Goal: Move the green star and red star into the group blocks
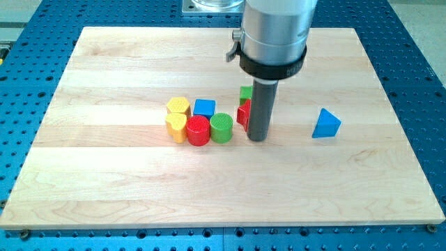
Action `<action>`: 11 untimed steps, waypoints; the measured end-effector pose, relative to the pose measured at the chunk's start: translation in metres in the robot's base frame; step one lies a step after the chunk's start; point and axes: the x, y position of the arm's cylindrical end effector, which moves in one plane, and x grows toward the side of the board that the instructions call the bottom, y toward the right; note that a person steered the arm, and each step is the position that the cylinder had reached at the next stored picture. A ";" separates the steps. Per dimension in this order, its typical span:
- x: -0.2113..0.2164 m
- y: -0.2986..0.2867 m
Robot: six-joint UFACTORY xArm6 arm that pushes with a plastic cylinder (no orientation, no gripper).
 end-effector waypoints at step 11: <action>-0.058 -0.049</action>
